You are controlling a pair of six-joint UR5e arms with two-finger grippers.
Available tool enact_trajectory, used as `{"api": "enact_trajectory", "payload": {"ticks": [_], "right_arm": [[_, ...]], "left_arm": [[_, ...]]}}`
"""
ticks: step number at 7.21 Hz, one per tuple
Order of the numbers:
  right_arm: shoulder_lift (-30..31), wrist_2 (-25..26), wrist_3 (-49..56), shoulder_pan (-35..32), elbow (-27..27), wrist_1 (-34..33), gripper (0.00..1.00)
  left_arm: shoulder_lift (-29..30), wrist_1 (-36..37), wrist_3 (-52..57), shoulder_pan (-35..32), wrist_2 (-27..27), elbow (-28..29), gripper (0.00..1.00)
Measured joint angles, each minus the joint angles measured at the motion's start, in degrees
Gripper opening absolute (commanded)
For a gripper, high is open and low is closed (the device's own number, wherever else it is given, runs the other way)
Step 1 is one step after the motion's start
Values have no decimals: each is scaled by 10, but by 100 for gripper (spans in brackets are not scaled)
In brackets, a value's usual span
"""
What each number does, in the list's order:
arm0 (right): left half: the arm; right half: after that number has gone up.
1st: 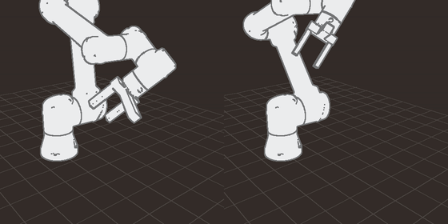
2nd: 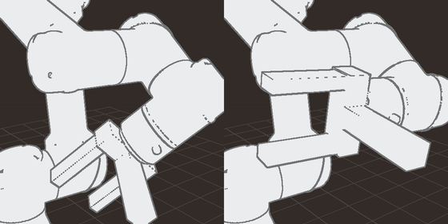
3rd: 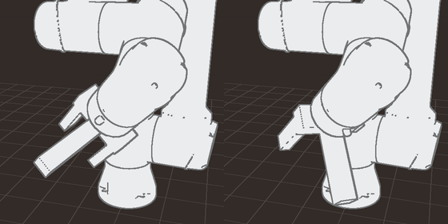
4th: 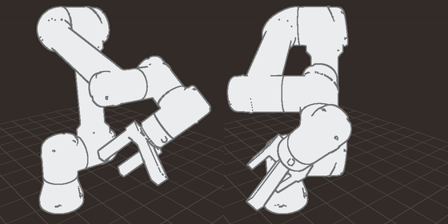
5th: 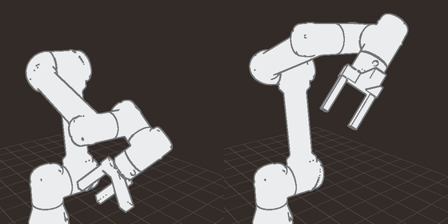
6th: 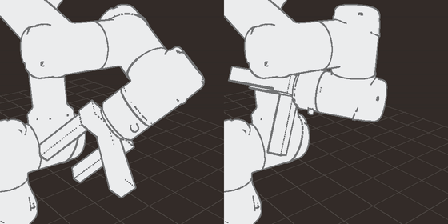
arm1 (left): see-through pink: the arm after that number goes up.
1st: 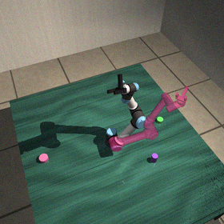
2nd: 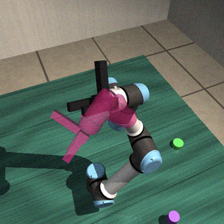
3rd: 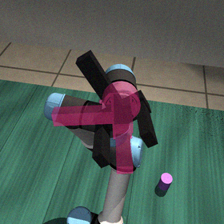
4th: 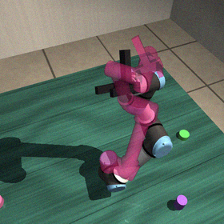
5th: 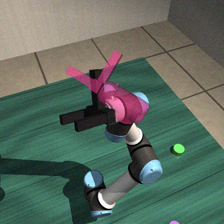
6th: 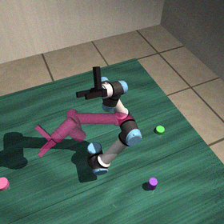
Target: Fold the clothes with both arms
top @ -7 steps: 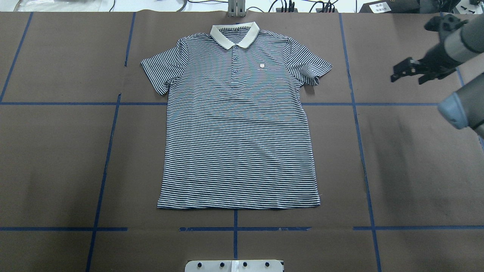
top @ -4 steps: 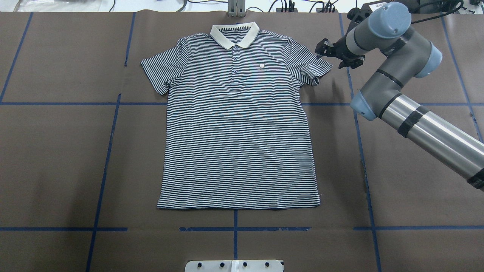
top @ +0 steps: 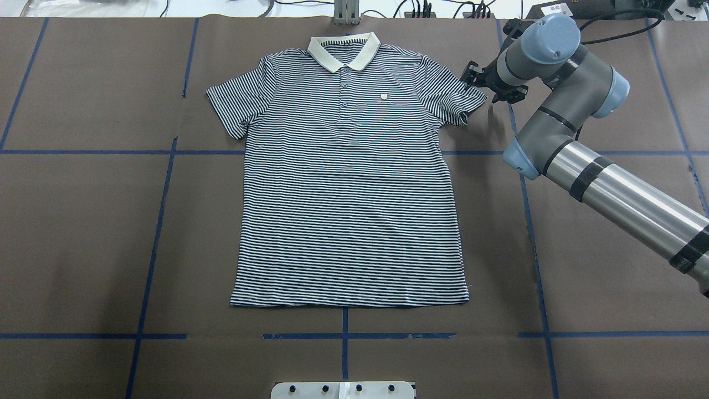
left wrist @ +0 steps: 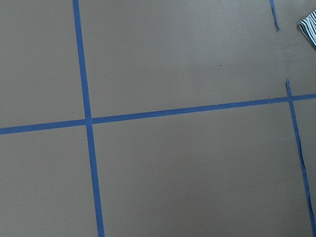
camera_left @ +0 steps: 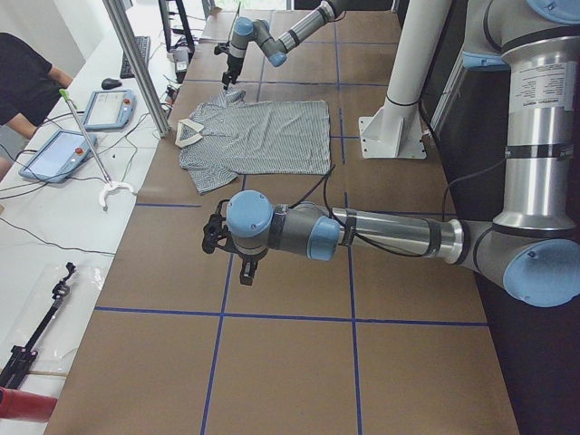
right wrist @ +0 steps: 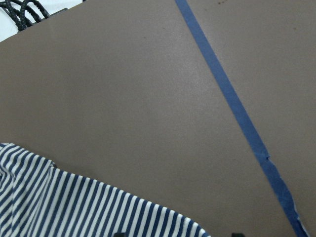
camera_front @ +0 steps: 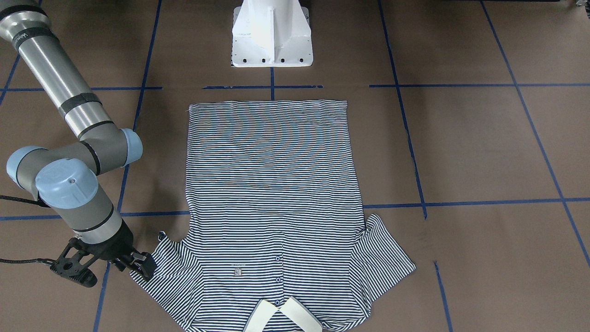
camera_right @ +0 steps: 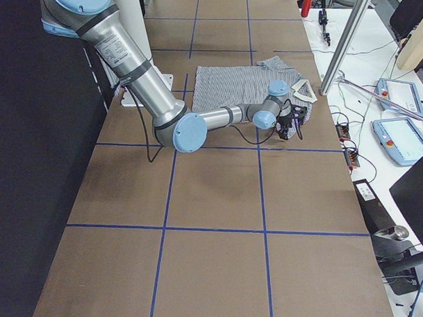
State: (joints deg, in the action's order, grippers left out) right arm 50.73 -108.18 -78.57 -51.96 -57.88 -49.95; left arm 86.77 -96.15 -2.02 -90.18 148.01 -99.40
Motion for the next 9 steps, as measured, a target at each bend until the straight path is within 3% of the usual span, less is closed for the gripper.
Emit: {"api": "enact_trajectory", "payload": {"ticks": [1, 2, 3, 7, 9], "right_arm": [[1, 1, 0, 0, 1, -1, 24], [1, 2, 0, 1, 2, -1, 6], [2, 2, 0, 1, 3, -2, 0], [-4, 1, -4, 2, -9, -4, 0], [-37, -1, -25, 17, -32, -23, 0]], "left_arm": [[0, 0, 0, 0, 0, 0, 100], [1, 0, 0, 0, 0, 0, 100], [1, -1, 0, 0, 0, 0, 100], [3, -1, 0, 0, 0, -2, 100], [3, -1, -1, 0, 0, -5, 100]]}}
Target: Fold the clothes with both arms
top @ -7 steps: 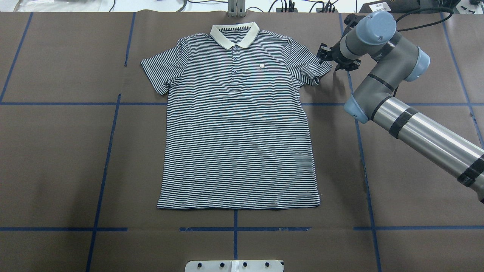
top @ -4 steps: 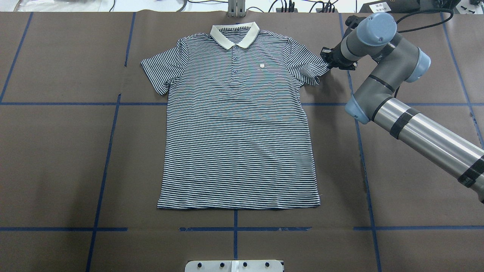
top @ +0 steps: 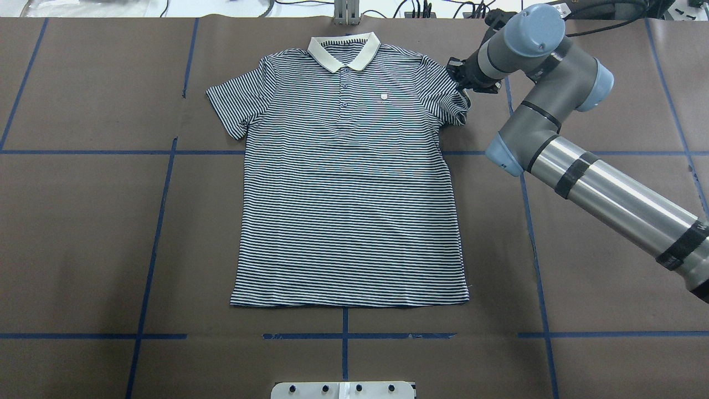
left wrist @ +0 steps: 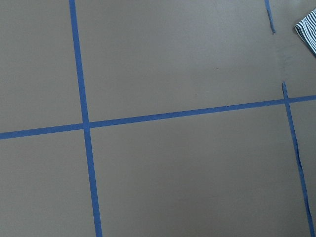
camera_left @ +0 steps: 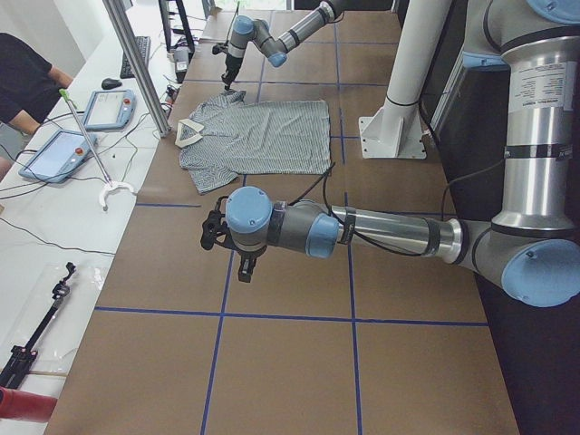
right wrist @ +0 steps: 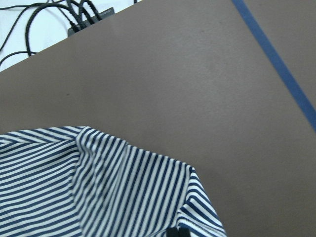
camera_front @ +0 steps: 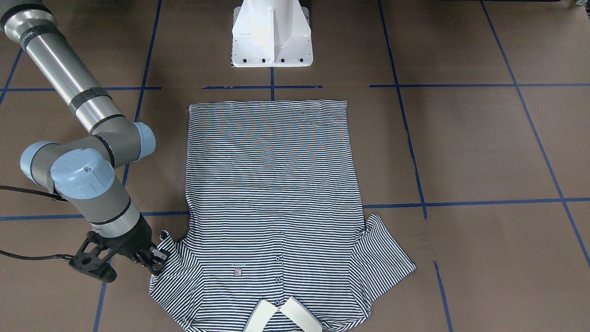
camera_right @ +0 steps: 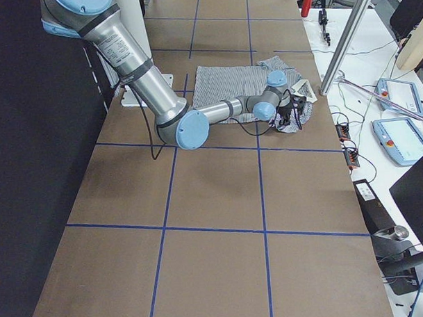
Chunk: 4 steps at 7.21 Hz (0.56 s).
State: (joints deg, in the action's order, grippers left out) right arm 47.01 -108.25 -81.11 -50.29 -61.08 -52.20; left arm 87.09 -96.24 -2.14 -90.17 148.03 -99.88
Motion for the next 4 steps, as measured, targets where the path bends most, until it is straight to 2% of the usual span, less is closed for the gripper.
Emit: {"api": "enact_trajectory", "payload": {"ticks": [2, 4], "right_arm": [[-64, 17, -17, 27, 13, -56, 0], [-127, 60, -19, 51, 82, -70, 0]], "left_arm": [[0, 0, 0, 0, 1, 0, 100], [0, 0, 0, 0, 1, 0, 100]]}}
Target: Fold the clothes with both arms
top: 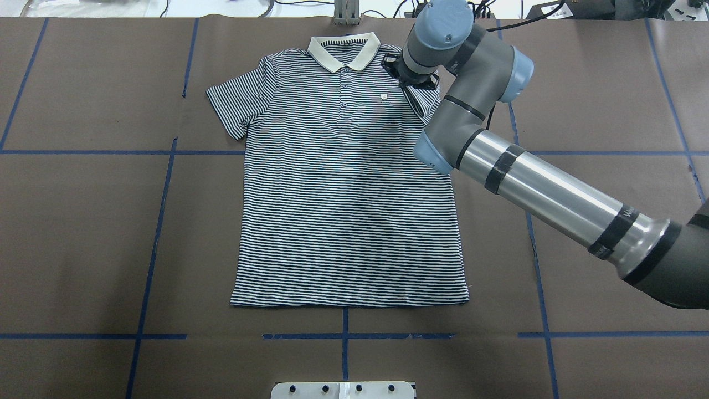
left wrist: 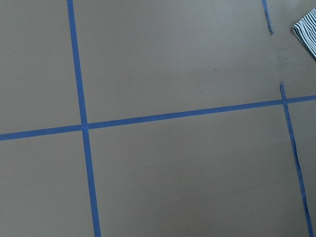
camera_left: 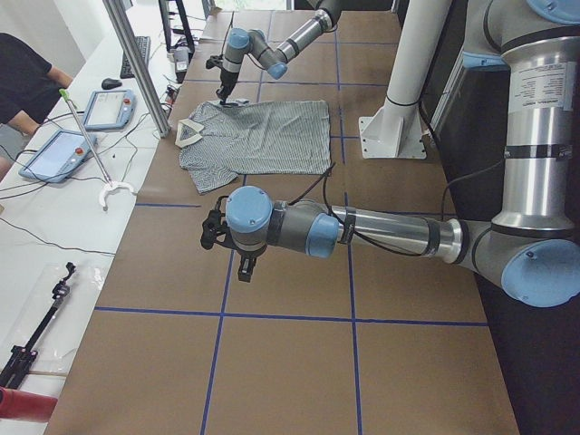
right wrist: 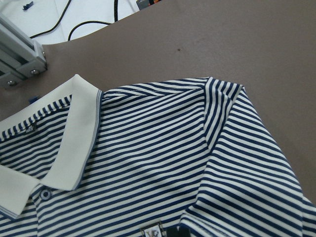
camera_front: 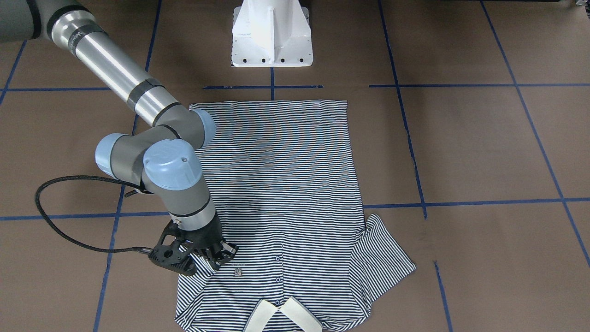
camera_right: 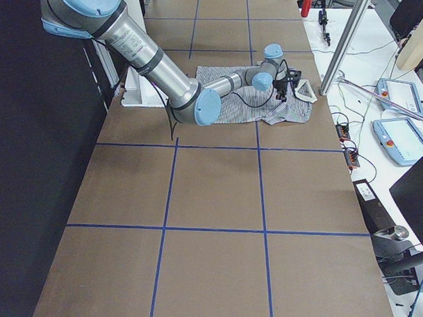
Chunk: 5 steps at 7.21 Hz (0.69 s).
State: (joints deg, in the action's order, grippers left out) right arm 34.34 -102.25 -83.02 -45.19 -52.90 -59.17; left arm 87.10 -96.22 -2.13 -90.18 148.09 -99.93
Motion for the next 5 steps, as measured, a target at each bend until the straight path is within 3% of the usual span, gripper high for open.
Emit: {"api": "enact_trajectory", "payload": {"ticks": [3, 4, 5], "right_arm": [[-43, 47, 0, 8, 76, 12, 0], [-48, 56, 0, 8, 95, 29, 99], [-50, 64, 1, 9, 106, 39, 100]], "left_arm": [[1, -6, 0, 1, 1, -1, 100], [2, -20, -3, 2, 1, -1, 100], [5, -44, -26, 8, 5, 0, 100]]}}
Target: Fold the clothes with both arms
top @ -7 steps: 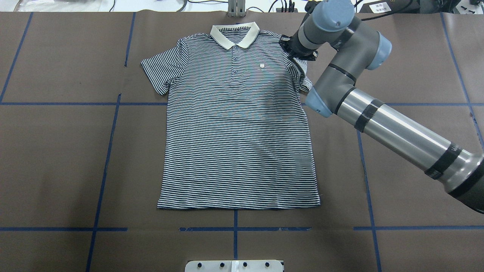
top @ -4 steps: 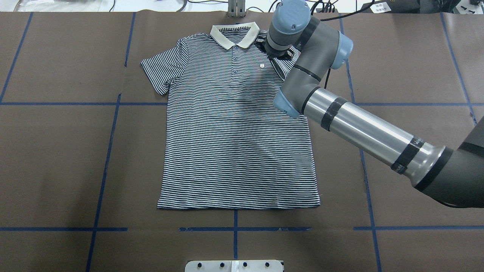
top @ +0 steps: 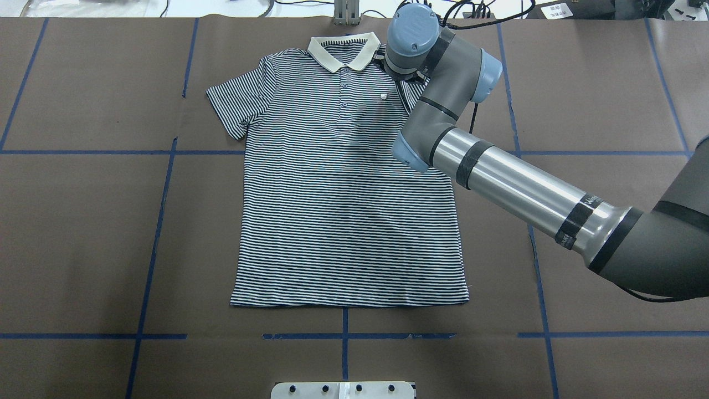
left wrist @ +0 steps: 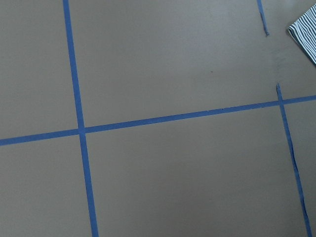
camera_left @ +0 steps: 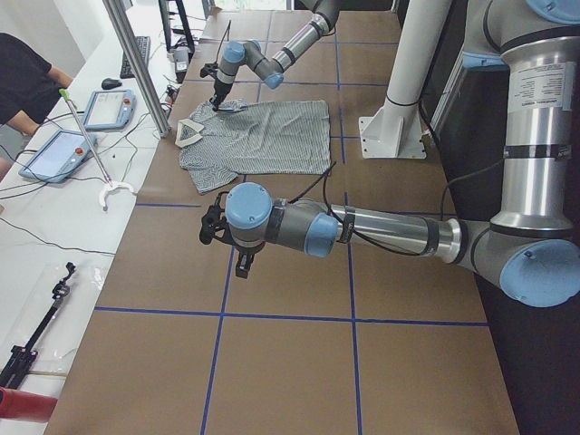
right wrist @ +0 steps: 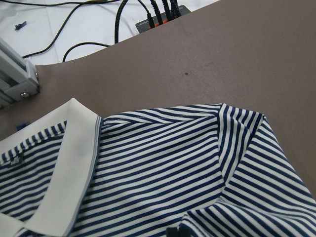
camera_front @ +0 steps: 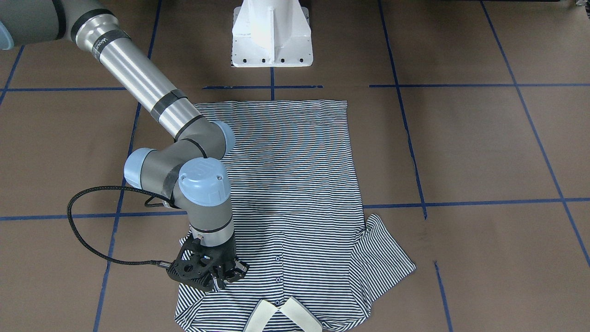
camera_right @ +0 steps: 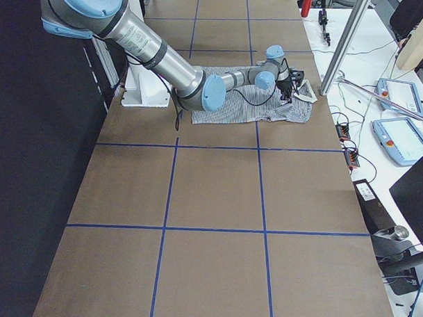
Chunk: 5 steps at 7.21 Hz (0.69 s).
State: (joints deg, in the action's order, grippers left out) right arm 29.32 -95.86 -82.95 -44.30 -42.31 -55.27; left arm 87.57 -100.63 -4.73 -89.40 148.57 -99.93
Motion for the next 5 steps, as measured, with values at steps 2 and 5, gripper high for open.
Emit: {"api": "enact_trajectory", "payload": {"ticks": [2, 5], "right_arm": [[6, 7, 1, 6, -21, 7, 100], [118, -36, -2, 9, -235, 7, 100]], "left_arm": [[7, -94, -108, 46, 5, 6, 100], [89, -183, -282, 168, -51, 31, 100]]}}
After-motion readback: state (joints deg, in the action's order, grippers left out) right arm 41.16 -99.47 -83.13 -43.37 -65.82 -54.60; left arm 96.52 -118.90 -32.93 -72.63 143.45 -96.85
